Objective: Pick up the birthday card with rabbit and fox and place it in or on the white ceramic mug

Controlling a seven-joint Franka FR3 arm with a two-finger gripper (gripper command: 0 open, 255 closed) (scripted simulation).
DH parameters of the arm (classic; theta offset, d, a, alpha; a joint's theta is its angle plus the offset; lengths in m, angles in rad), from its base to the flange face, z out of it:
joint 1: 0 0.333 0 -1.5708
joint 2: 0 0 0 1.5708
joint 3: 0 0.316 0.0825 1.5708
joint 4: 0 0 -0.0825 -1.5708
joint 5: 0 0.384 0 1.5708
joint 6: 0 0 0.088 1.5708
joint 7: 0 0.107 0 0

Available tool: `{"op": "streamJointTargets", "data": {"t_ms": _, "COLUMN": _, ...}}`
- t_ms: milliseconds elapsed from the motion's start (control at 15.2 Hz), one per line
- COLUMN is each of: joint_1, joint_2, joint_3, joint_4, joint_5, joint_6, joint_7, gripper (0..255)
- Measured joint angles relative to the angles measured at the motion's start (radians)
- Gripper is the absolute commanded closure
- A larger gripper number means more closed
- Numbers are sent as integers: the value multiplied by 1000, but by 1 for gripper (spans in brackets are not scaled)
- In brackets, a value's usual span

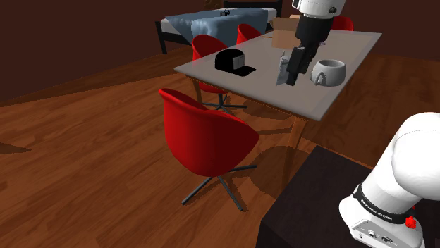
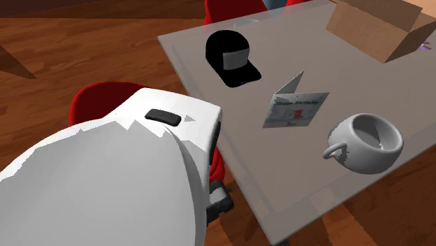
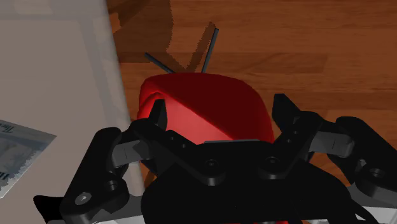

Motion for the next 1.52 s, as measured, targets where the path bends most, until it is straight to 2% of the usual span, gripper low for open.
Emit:
{"op": "streamJointTargets", "data": {"t_ms": 198, "joint_1": -10, "joint_2": 29, "joint_3": -23, "joint_4": 12, "joint_5": -15, "joint_6": 13, "joint_7": -24, "gripper": 0}}
{"op": "streamJointTargets", "data": {"t_ms": 660, "joint_1": -53, "joint_2": 203, "joint_3": -141, "joint_4": 111, "joint_5": -74, "joint_6": 69, "joint_7": -150, "gripper": 0}}
{"op": "streamJointTargets", "data": {"t_ms": 1122, "joint_1": -83, "joint_2": 431, "joint_3": -257, "joint_4": 292, "joint_5": -93, "joint_6": 98, "joint_7": -284, "gripper": 0}}
{"op": "streamJointTargets", "data": {"t_ms": 1518, "joint_1": -106, "joint_2": 644, "joint_3": -341, "joint_4": 477, "joint_5": -63, "joint_6": 107, "joint_7": -400, "gripper": 0}}
